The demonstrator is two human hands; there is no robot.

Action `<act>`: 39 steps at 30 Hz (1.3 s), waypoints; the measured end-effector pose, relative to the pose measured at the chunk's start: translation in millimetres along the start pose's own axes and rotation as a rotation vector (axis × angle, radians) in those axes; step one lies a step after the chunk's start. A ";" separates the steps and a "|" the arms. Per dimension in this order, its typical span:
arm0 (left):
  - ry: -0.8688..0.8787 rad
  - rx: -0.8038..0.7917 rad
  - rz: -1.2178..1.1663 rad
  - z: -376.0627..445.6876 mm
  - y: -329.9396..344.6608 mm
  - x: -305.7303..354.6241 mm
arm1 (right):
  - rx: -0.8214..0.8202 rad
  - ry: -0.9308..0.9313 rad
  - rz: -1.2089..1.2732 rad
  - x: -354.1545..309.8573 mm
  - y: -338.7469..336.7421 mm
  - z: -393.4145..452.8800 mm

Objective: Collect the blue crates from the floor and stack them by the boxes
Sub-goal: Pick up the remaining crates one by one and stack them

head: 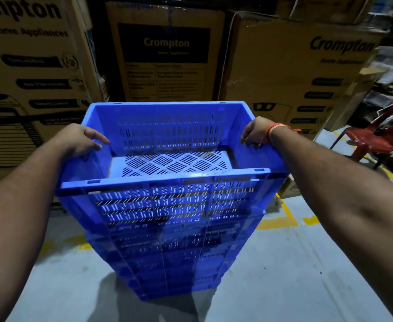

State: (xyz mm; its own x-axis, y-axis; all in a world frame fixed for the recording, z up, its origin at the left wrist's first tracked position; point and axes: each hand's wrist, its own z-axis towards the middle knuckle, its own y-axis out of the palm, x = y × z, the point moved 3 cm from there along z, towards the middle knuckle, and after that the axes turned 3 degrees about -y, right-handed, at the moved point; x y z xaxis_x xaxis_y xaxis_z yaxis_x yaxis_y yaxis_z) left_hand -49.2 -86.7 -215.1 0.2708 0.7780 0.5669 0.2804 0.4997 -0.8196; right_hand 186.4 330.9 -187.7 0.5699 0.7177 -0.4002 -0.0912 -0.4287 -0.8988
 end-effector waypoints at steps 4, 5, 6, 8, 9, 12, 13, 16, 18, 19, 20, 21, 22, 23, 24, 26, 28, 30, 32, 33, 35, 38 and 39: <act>0.004 -0.005 -0.015 -1.8 1.1 3.3 | 0.005 0.005 0.004 3.3 1.8 -7.7; 0.004 -0.014 -0.022 -2.6 1.7 4.4 | 0.016 0.010 0.006 5.4 2.9 -8.9; 0.004 -0.022 -0.027 -3.3 2.1 5.4 | 0.027 0.016 0.010 7.4 3.9 -9.7; 0.006 -0.021 -0.035 -3.3 3.3 6.6 | 0.041 0.025 0.012 10.6 5.6 -9.0; 0.010 -0.016 -0.034 -2.9 3.9 6.8 | 0.045 0.029 0.012 11.5 6.1 -8.6; 0.015 0.003 -0.038 -0.4 5.9 2.9 | 0.044 0.022 -0.011 11.0 5.3 -5.6; 0.013 0.009 -0.045 -0.4 6.8 0.4 | 0.048 0.015 -0.017 10.0 4.1 -4.0; 0.006 0.027 -0.036 -2.3 9.1 -6.8 | 0.050 -0.004 -0.029 5.4 1.8 1.2; -0.010 0.039 -0.052 -4.4 8.3 -9.6 | 0.054 -0.012 -0.030 4.8 1.4 4.5; -0.020 0.041 -0.065 -6.1 7.6 -9.7 | 0.055 -0.016 -0.032 5.7 1.0 5.9; -0.026 0.039 -0.069 -8.0 7.2 -8.6 | 0.054 -0.023 -0.034 7.2 1.0 7.6; -0.028 0.037 -0.067 -10.6 6.8 -7.0 | 0.047 -0.036 -0.036 8.5 1.6 9.9; -0.028 0.034 -0.064 -13.6 6.1 -4.9 | 0.040 -0.050 -0.040 9.4 2.6 12.7; -0.028 0.030 -0.063 -17.0 5.5 -2.4 | 0.035 -0.062 -0.044 10.4 3.4 15.2; -0.030 0.026 -0.064 -20.0 4.8 -0.2 | 0.033 -0.070 -0.047 11.6 4.0 17.3; -0.039 0.016 -0.075 -23.9 3.1 1.4 | 0.031 -0.070 -0.054 13.9 3.6 20.0; -0.041 0.007 -0.082 -25.1 2.1 0.3 | 0.025 -0.063 -0.058 14.4 3.3 18.6; -0.044 -0.016 -0.092 -24.7 2.4 -2.7 | 0.014 -0.063 -0.059 13.2 4.9 13.6; -0.049 -0.037 -0.110 -23.0 3.1 -5.5 | -0.005 -0.058 -0.043 12.9 6.8 6.7; -0.052 -0.043 -0.110 -21.6 3.4 -5.8 | -0.010 -0.052 -0.034 13.4 6.6 3.0; -0.049 -0.048 -0.112 -18.5 5.2 -5.8 | -0.005 -0.039 -0.022 15.9 6.7 -2.0; -0.037 -0.037 -0.119 -16.7 6.5 -4.1 | 0.011 -0.027 -0.001 20.8 7.9 -3.0; -0.038 -0.033 -0.113 -16.9 6.1 -2.7 | 0.019 -0.027 -0.001 21.5 8.2 -2.2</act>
State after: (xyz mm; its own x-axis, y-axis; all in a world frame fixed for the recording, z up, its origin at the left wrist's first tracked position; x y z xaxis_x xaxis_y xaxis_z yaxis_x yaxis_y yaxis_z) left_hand -32.7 -92.2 -220.2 0.2008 0.7314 0.6517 0.3377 0.5728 -0.7469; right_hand 199.7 341.6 -203.2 0.5482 0.7325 -0.4037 -0.1065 -0.4176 -0.9023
